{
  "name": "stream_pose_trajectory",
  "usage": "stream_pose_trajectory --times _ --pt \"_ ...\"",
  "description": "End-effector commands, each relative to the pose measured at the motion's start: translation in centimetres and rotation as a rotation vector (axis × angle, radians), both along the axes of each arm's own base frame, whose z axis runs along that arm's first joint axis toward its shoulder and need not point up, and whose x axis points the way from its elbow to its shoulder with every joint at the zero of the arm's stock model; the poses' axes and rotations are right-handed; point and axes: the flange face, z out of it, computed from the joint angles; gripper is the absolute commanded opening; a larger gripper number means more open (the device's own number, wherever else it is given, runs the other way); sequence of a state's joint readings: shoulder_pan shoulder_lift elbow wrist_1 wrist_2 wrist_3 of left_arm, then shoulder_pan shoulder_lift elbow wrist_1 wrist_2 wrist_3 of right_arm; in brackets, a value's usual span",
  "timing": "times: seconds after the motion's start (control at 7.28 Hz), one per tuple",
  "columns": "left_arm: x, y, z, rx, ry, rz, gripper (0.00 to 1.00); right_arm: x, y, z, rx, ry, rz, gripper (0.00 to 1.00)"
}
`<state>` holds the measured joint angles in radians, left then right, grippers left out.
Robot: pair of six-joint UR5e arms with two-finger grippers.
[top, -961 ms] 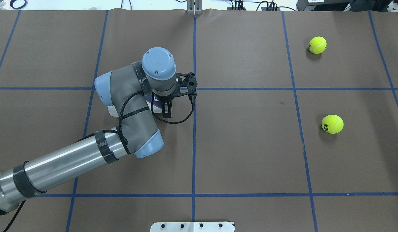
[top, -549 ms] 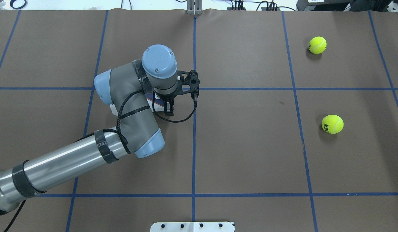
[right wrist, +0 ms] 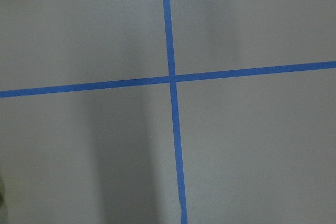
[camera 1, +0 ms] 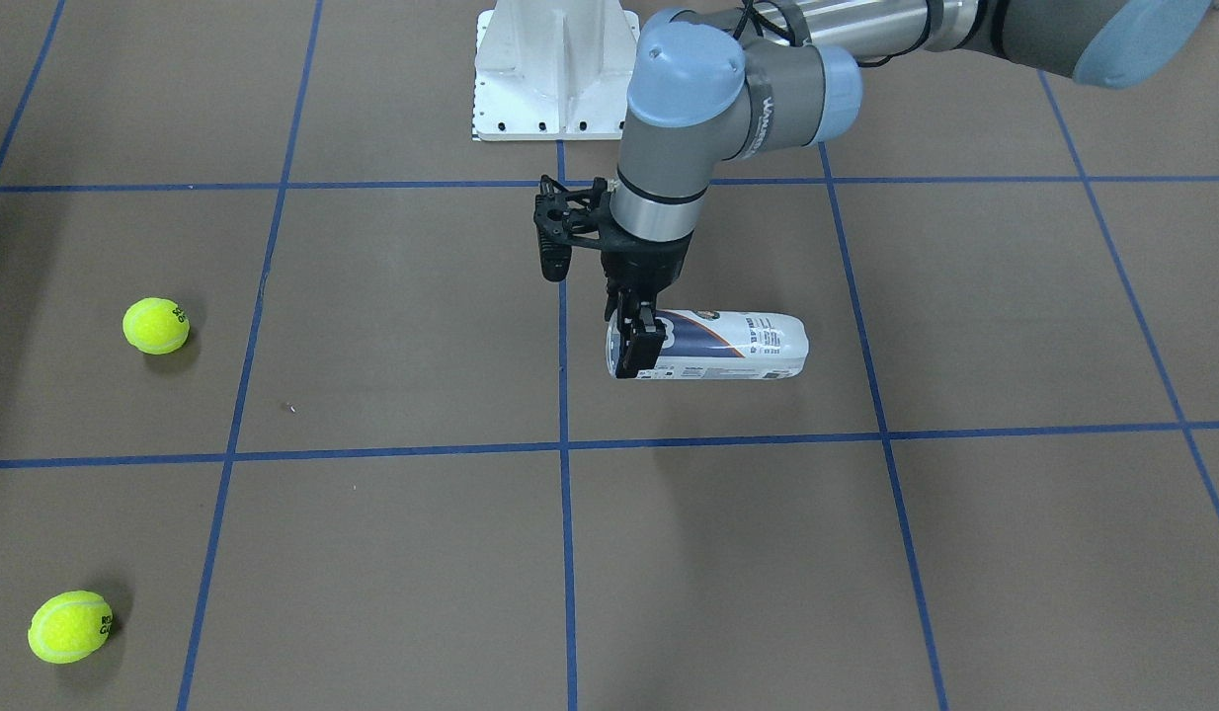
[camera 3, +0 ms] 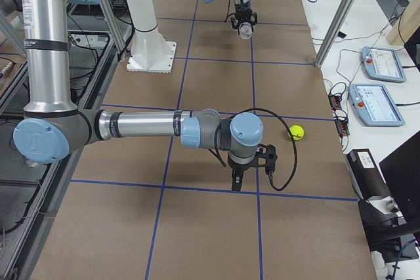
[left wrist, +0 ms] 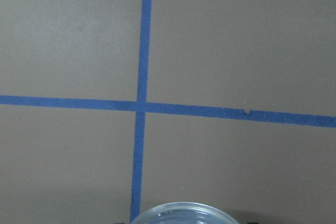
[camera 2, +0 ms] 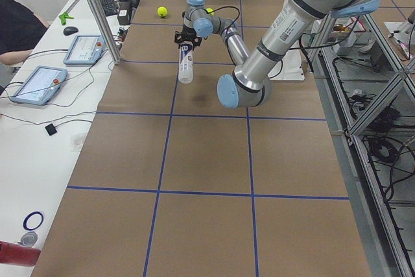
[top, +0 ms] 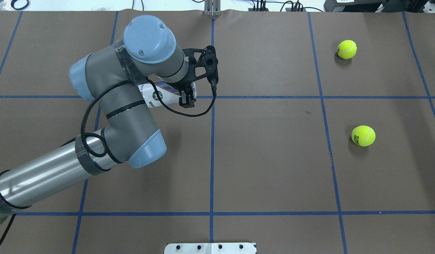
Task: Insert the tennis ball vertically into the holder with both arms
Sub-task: 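Lift and rotate the can upright with the left gripper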
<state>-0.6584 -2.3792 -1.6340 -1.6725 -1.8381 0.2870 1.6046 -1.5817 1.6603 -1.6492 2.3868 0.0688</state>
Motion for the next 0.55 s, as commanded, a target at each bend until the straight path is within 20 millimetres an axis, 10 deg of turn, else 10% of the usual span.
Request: stream_pose_trajectory --times 0.0,0.41 --pt "-3.2 1.1 -3.0 -0.053 0.189 -0.105 0.64 0.0 -0.3 -0.4 0.007 0.000 0.000 0.99" --pt "-5.8 2.3 1.6 -0.095 0.579 -0.177 0.63 0.0 -0.8 -0.9 0.017 0.002 0.001 0.99"
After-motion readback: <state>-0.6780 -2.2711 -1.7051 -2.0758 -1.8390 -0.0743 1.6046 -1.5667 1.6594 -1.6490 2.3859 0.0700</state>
